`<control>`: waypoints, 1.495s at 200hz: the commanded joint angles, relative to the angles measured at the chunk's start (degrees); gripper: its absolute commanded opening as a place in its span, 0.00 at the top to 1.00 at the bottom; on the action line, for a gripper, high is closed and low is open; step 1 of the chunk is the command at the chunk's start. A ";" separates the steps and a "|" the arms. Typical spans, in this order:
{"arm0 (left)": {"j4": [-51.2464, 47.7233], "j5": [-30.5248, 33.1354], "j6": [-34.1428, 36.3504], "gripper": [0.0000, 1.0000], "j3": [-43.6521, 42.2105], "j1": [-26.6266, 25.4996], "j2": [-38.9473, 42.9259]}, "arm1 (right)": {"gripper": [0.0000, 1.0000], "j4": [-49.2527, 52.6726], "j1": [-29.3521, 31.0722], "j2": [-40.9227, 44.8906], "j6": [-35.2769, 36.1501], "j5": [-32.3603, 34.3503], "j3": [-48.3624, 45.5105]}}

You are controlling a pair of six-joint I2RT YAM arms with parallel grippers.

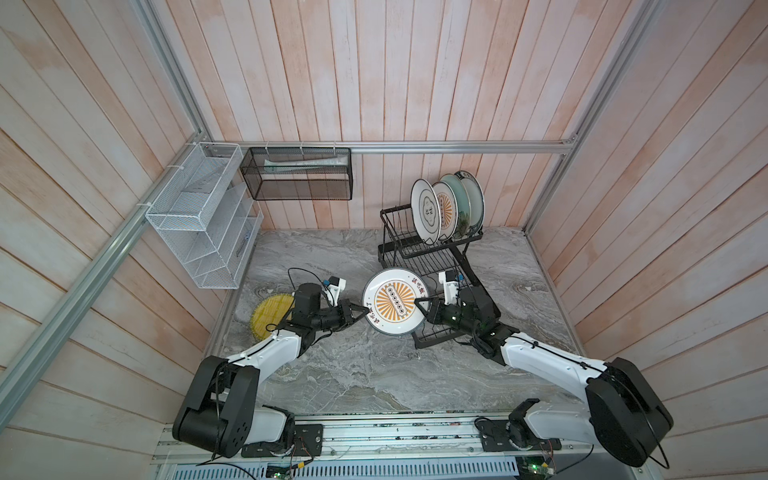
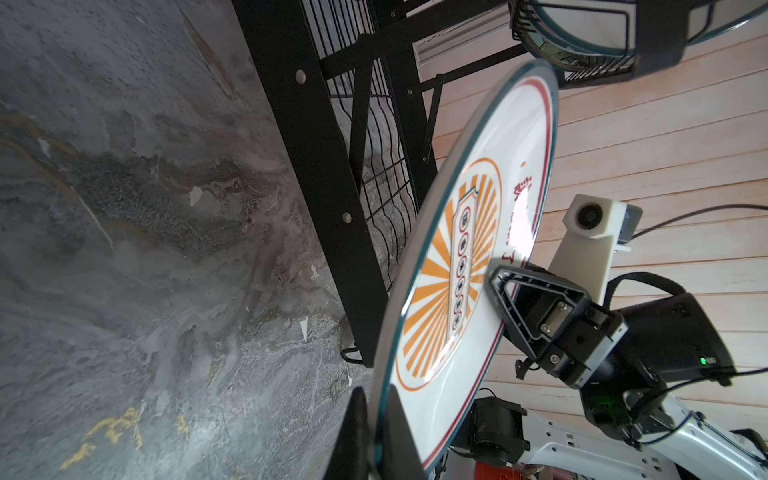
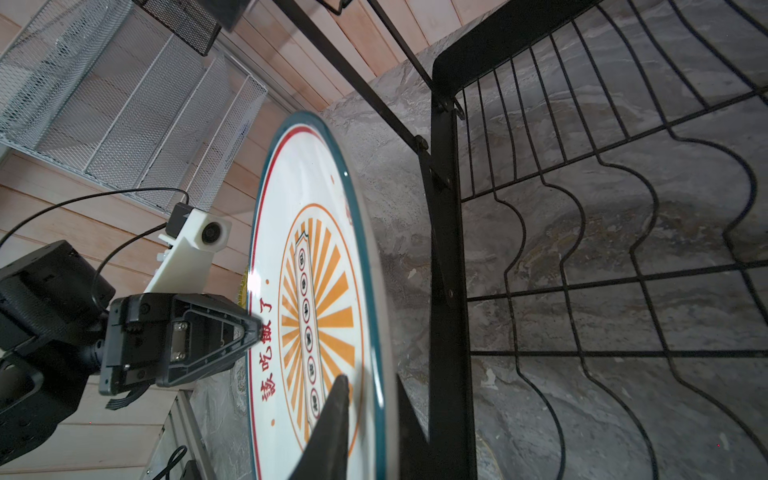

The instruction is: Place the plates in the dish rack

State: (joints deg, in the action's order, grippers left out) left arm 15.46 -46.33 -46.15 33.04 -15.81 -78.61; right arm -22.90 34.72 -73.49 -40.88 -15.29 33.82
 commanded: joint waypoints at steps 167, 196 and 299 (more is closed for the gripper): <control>1.87 -1.68 0.49 1.00 2.08 -0.46 -0.11 | 1.00 -2.24 0.75 -0.79 0.01 -2.91 1.60; 0.98 -1.41 0.97 1.00 2.44 -0.52 -0.06 | 1.00 -2.50 0.74 -0.20 0.10 -2.59 1.24; -0.21 -0.61 1.24 0.75 1.61 -0.53 1.89 | 1.00 -2.15 0.88 1.68 0.45 -0.72 0.12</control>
State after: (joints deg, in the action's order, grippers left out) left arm 14.90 -46.44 -45.58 33.12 -16.05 -78.63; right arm -23.81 34.92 -73.73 -41.91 -15.14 34.54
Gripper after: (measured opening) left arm 0.239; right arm 0.083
